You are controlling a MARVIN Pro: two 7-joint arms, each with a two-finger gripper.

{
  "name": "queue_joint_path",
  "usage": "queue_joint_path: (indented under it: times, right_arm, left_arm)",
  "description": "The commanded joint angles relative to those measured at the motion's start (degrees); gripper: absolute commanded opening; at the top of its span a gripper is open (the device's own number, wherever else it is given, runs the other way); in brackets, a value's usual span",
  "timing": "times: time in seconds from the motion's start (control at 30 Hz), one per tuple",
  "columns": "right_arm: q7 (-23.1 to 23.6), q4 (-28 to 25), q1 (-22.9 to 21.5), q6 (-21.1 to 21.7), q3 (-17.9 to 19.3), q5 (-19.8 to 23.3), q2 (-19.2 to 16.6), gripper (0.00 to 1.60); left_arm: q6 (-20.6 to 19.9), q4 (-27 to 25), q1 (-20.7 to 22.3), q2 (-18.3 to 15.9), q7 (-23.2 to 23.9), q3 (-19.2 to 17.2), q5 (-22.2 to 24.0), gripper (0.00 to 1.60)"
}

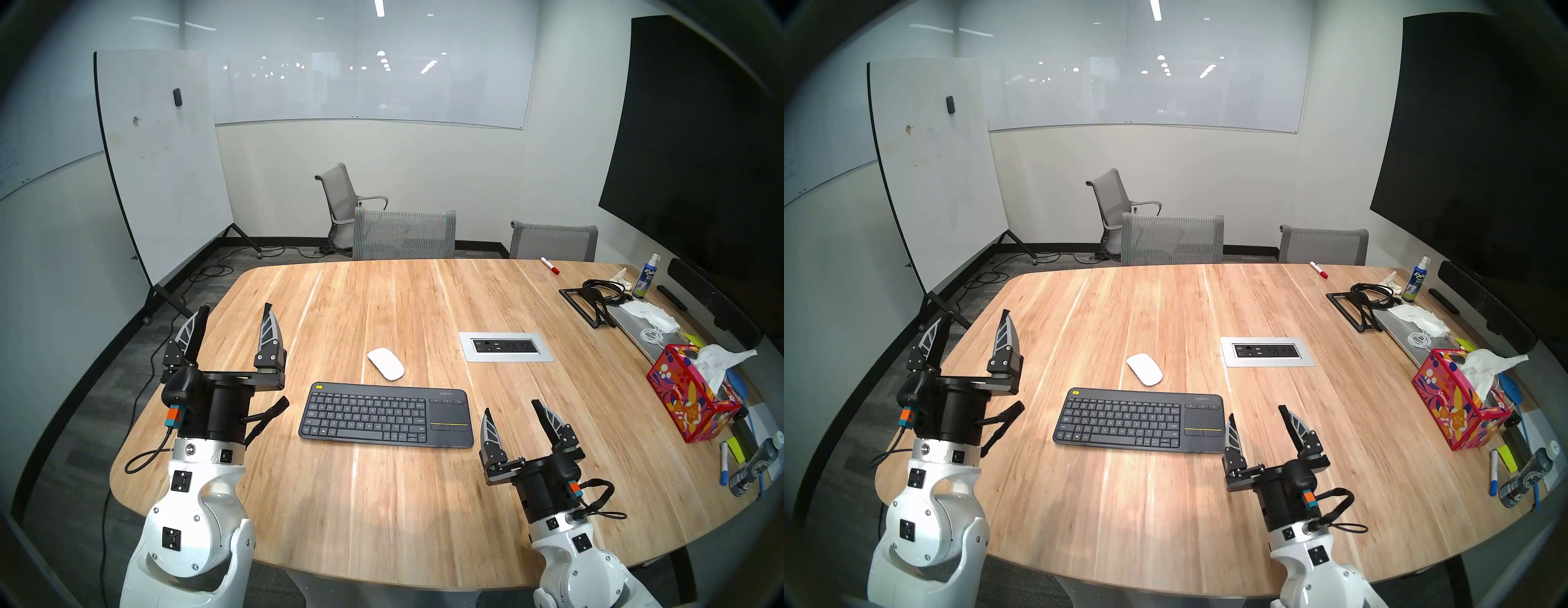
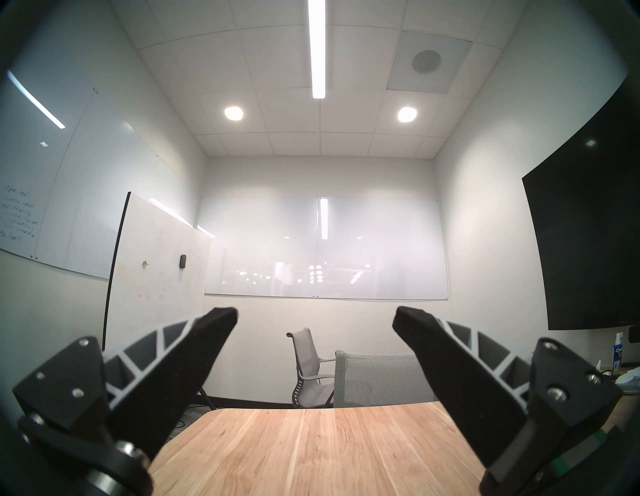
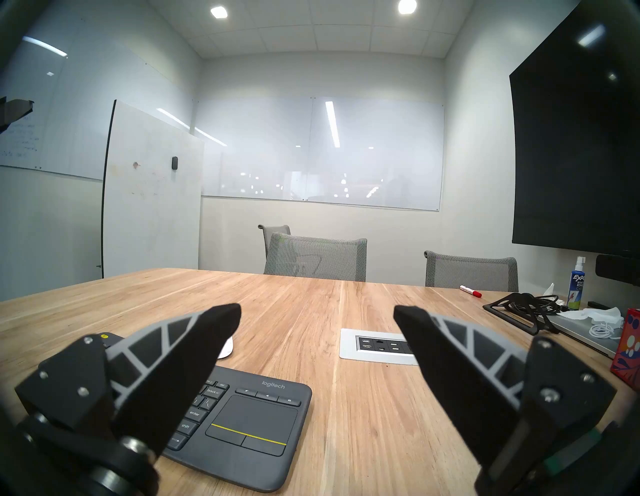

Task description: Put the mouse beside the keyboard

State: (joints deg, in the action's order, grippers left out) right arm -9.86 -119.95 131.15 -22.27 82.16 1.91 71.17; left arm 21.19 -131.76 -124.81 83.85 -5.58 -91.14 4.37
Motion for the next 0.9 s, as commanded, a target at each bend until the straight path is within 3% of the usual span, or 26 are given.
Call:
queue_joint_path:
  times: [0.0, 0.37, 0.87]
  right_arm:
    - [-0.1, -1.0, 0.0, -0.1, -0.1, -0.1, 0.2, 1.6]
    - [1.0, 1.1, -2.4, 0.4, -0.3, 0.5, 0.4, 1.6]
    - [2.9, 3.8, -12.0, 5.7, -2.8, -1.9, 3.3, 1.6]
  left_arm:
    - [0.1, -1.0, 0.0, 0.0, 0.0, 0.0, 0.0, 1.6]
    - [0.1, -1.0, 0.0, 0.0, 0.0, 0.0, 0.0, 1.6]
    - [0.1, -0.9, 0.1, 0.0, 0.0, 0.0, 0.0, 1.6]
